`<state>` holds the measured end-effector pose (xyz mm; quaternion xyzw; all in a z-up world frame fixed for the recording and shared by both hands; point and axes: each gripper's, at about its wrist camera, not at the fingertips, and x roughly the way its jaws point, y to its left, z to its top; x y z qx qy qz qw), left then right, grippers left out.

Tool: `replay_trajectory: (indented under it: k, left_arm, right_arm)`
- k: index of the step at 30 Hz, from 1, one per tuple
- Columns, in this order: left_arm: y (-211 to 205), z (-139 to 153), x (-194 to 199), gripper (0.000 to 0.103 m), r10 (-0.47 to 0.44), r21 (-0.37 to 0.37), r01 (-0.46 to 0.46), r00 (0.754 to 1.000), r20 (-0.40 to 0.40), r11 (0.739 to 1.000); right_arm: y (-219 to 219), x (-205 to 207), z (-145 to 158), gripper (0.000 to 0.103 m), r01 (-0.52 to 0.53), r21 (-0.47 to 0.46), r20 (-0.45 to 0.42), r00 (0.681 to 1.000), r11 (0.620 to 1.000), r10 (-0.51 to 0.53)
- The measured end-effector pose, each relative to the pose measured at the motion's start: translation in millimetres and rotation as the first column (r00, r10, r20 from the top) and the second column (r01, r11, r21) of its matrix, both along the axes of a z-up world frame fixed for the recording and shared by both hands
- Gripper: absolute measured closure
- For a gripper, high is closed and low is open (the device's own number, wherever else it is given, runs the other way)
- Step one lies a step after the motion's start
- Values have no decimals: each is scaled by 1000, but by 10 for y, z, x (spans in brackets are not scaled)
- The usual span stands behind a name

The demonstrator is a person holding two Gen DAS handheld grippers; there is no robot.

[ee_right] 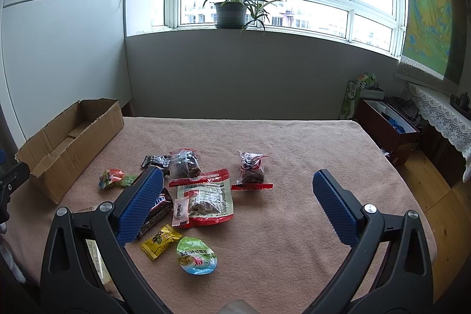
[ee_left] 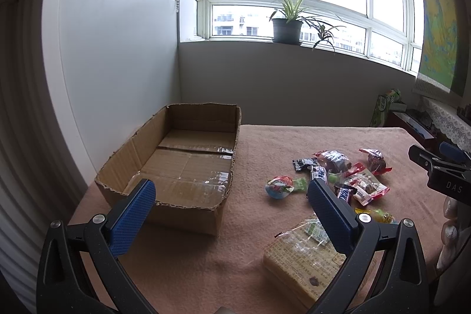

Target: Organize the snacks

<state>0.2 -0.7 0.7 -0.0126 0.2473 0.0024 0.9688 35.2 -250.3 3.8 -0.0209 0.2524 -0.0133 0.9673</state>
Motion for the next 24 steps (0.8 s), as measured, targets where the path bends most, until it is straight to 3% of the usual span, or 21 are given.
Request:
replay_trajectory:
  k: [24]
  left_arm:
    - [0, -5, 9, 1, 7, 0, -7, 1000, -1, 1000]
  right_arm:
    - [9, -2, -1, 0, -2, 1, -1, 1000, 1000, 2]
